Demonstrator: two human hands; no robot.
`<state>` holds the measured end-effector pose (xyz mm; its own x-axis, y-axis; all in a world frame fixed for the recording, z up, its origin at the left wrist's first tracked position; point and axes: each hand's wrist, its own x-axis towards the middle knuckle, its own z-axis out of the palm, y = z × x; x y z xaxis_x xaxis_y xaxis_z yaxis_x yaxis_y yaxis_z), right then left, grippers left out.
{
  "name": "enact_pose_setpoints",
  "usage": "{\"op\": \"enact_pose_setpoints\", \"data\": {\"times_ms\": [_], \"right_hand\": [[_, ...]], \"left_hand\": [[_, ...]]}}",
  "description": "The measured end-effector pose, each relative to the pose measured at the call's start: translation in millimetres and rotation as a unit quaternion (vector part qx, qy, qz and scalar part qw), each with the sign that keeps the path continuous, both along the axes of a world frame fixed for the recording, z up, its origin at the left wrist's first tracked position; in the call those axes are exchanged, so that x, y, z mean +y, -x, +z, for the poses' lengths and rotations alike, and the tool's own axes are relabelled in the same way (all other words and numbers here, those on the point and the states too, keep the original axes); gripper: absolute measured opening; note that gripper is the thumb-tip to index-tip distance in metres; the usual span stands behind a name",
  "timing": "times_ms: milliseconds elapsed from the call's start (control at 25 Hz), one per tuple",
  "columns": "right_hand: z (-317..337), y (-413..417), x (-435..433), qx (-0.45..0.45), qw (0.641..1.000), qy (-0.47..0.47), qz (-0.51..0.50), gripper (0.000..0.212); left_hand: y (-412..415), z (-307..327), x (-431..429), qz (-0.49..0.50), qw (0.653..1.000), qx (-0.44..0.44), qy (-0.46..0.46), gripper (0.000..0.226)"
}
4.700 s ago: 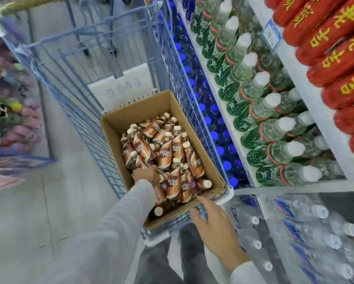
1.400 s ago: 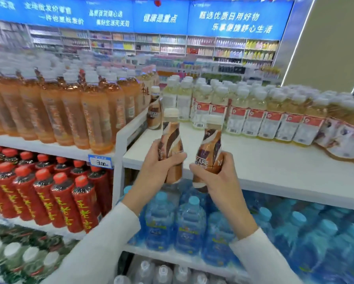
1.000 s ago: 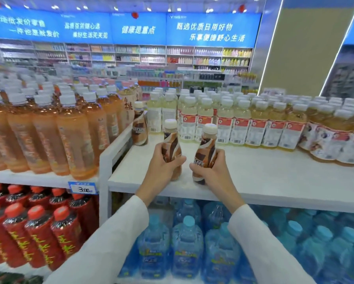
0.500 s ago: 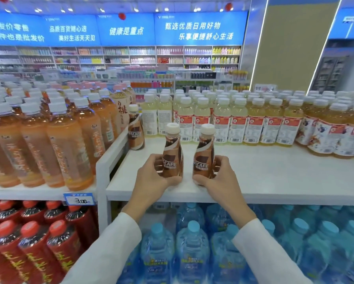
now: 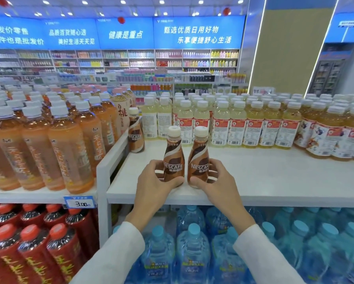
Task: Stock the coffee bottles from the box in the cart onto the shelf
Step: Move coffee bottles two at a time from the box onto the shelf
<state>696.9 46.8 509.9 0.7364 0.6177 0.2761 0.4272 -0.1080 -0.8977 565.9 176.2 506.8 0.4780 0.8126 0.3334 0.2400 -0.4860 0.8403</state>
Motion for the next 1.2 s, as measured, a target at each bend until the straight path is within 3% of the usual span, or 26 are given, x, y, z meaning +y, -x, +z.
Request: {"op": "enact_pose_setpoints", "data": {"times_ms": [360,520,720,1200], "right_hand": [[18.2,-7.8,59.5,-0.028,0.998,0.05,0.008,0.053],[21.2,-22.3,112.1,-0.012,0.999,0.036,0.023,0.049],[12.8,-34.2,158.6,0.004,1.0,0.019,0.014,0.053],[-7.9,-43.3,193.2,-0.015,1.0,-0.009,-0.001,0.052]], "left_hand": [[-28.0,11.7,34.8,0.083,0.996,0.027,-0.013,0.053],[-49.3,20.8,66.0,0.123,0.991,-0.025,0.037,0.055],[-71.6,18.7,85.0,0.177,0.98,-0.061,0.065,0.039],[-91.4,15.5,105.7,0.219,0.97,-0.057,0.091,0.044]]}}
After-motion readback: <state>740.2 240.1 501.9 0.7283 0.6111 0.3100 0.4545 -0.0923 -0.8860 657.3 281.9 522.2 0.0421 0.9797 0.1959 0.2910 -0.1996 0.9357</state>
